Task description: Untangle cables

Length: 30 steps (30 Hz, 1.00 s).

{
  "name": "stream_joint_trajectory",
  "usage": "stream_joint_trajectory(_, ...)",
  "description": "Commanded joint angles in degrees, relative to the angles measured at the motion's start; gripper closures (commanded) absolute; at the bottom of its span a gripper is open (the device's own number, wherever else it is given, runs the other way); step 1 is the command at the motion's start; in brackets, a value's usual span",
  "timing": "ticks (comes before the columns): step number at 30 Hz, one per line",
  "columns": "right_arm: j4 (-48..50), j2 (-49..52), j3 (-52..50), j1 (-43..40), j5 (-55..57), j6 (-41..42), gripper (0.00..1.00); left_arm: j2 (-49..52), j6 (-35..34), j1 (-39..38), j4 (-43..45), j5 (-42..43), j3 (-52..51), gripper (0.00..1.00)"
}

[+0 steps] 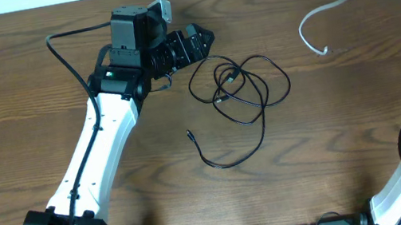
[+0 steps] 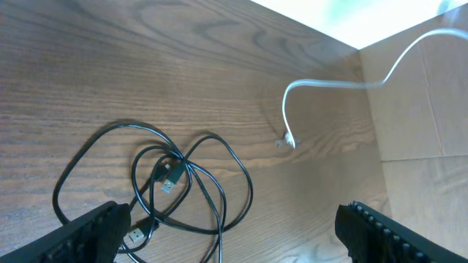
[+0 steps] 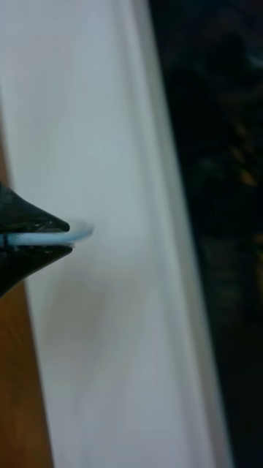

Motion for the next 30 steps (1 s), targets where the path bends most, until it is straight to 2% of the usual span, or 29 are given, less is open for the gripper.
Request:
stream_joint_trajectory(1,2.2,-1.5,6.8,-4.4,2.8,-2.2,0.99,0.4,0.8,0.2,-0.1,-0.5,-0.4,0.06)
stream_joint_trajectory(12,1.9,6.1,7.1,-12.0,7.6,-8.2,0.99,0.4,0.8,0.2,-0.1,-0.5,-0.4,0.05)
stream_joint_trajectory(19,4.4,17.7,7.1,-14.8,7.6,-10.1,0.99,0.4,0.8,0.2,-0.1,-0.5,-0.4,0.06)
stream_joint_trajectory(28,-3.0,32.5,7.1,-14.8,8.3,-10.1,0.99,0.4,0.8,0.2,-0.1,-0.5,-0.4,0.05)
stream_joint_trajectory(29,-3.9,33.3,7.1,-14.8,8.3,-10.1,0.93,0.4,0.8,0.2,-0.1,-0.5,-0.4,0.05)
stream_joint_trajectory(30,-5.1,33.9,7.1,-14.8,8.3,-10.1,0.79,0.4,0.8,0.2,-0.1,-0.5,-0.4,0.06)
